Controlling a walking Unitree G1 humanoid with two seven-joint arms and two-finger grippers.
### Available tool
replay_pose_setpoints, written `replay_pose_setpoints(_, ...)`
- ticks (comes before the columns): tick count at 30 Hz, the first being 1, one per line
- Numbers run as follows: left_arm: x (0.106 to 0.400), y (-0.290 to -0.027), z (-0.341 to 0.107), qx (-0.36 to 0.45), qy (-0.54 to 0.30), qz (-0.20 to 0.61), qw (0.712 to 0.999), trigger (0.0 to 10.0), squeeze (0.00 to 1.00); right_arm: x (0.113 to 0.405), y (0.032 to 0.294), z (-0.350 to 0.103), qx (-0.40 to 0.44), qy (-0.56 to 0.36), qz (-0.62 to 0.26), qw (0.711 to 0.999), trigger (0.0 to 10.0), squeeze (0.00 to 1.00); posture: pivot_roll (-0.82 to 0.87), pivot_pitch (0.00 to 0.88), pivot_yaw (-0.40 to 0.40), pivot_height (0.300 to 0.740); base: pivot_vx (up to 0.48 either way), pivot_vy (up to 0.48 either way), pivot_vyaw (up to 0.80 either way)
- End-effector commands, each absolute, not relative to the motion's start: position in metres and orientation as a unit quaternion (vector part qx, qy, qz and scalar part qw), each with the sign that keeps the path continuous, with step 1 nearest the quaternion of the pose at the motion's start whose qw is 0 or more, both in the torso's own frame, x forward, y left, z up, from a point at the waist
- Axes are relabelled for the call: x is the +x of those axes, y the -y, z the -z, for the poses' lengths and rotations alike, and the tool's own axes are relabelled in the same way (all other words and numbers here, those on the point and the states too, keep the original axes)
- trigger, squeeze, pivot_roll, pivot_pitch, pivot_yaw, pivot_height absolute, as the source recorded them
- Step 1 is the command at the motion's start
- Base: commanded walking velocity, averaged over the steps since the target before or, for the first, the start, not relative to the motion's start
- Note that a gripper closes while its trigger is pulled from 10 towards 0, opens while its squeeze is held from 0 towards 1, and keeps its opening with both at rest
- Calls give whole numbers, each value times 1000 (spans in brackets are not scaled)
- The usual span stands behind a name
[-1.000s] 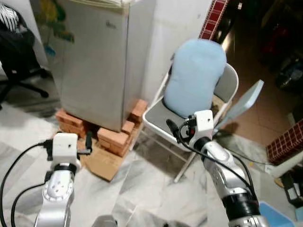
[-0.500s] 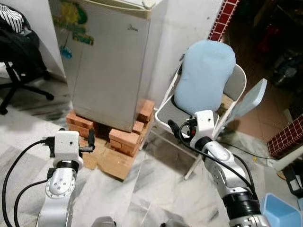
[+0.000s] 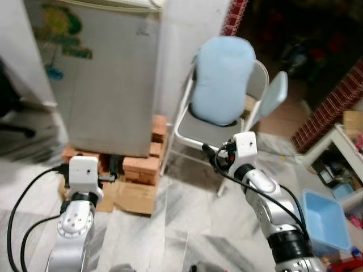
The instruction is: Restocking fridge
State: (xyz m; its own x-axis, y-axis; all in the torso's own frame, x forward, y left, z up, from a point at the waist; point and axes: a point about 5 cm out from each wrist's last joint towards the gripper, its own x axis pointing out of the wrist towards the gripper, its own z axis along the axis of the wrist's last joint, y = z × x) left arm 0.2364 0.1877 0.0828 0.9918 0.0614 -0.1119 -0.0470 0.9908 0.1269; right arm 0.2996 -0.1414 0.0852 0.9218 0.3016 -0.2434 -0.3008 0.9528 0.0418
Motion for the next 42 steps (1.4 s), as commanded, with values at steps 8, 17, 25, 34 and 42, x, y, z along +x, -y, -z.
replay_pose_setpoints(8, 240, -175, -87, 53, -50, 2, 997, 10000, 0, 304, 151, -91, -5, -117, -136, 984, 10000, 0, 72, 0, -112, 740, 0, 480, -800)
replay_pose_setpoints(17, 241, -168, -90, 45, -47, 23, 998, 10000, 0, 304, 149, -91, -3, -116, -136, 984, 10000, 0, 74, 0, -110, 740, 0, 480, -800)
replay_pose_setpoints(25, 242, -166, -90, 37, -46, 34, 998, 10000, 0, 304, 148, -91, -3, -115, -134, 984, 10000, 0, 73, 0, -109, 740, 0, 480, -800)
replay_pose_setpoints(34, 242, -162, -92, 34, -42, 44, 998, 10000, 0, 304, 149, -91, -3, -115, -132, 985, 10000, 0, 74, 0, -109, 740, 0, 480, -800)
replay_pose_setpoints(42, 242, -161, -93, 35, -38, 49, 997, 10000, 0, 305, 149, -90, -3, -115, -130, 985, 10000, 0, 75, 0, -108, 740, 0, 241, -800)
